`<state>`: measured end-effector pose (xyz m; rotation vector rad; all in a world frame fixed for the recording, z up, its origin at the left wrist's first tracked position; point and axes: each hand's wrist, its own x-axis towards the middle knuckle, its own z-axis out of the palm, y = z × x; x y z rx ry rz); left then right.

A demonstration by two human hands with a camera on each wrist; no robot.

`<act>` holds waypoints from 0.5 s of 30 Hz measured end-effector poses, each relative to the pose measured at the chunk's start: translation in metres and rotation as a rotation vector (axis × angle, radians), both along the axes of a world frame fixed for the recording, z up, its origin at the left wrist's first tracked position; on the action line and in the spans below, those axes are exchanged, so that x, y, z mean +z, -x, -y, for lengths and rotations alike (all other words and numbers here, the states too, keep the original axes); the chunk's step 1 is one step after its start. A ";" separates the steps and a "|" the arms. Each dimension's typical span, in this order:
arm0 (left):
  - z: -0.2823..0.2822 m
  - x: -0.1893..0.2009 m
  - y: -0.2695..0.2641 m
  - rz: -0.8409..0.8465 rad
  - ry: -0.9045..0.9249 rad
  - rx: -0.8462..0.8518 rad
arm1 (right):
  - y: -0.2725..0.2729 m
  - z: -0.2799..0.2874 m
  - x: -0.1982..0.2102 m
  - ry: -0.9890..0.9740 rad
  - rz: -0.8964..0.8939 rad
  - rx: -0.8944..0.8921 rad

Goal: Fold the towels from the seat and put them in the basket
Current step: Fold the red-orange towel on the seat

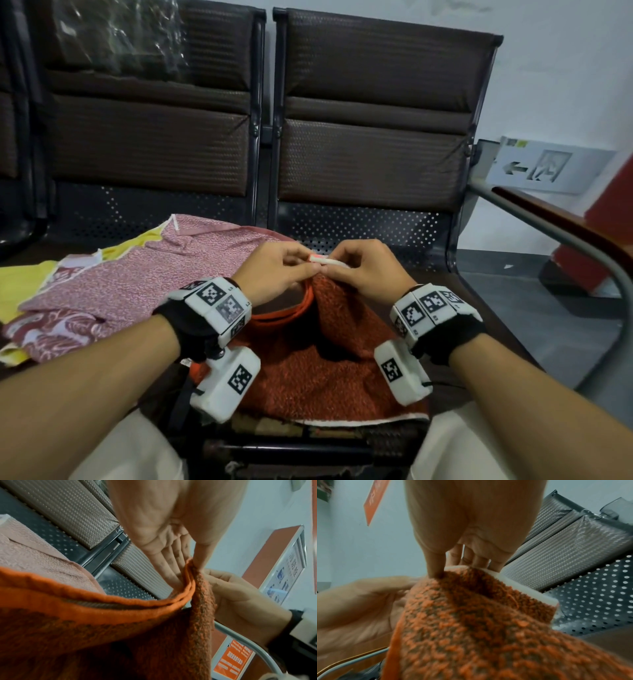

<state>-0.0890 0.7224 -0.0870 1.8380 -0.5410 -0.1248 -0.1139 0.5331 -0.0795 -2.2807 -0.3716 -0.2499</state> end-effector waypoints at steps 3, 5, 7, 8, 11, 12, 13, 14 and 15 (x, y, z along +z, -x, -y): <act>-0.006 0.008 -0.001 0.016 0.023 0.040 | 0.001 0.010 0.005 0.100 -0.138 0.043; -0.011 0.013 -0.001 0.048 0.045 0.090 | 0.003 0.018 0.006 0.375 -0.194 0.040; -0.016 0.016 -0.002 0.070 0.027 0.115 | 0.005 0.023 0.008 0.500 -0.169 -0.025; -0.018 0.017 -0.002 0.080 0.008 0.117 | 0.006 0.025 0.011 0.476 -0.138 -0.067; -0.023 0.021 -0.001 0.131 -0.048 0.114 | 0.008 0.026 0.020 0.436 -0.059 -0.149; -0.023 0.022 0.000 0.163 -0.077 0.104 | 0.008 0.027 0.023 0.475 -0.072 -0.163; -0.023 0.023 0.002 0.206 -0.112 0.089 | 0.008 0.027 0.026 0.540 -0.084 -0.168; -0.022 0.025 0.005 0.254 -0.151 0.075 | 0.010 0.026 0.029 0.616 -0.086 -0.166; -0.022 0.027 0.008 0.303 -0.186 0.071 | 0.012 0.025 0.032 0.676 -0.073 -0.168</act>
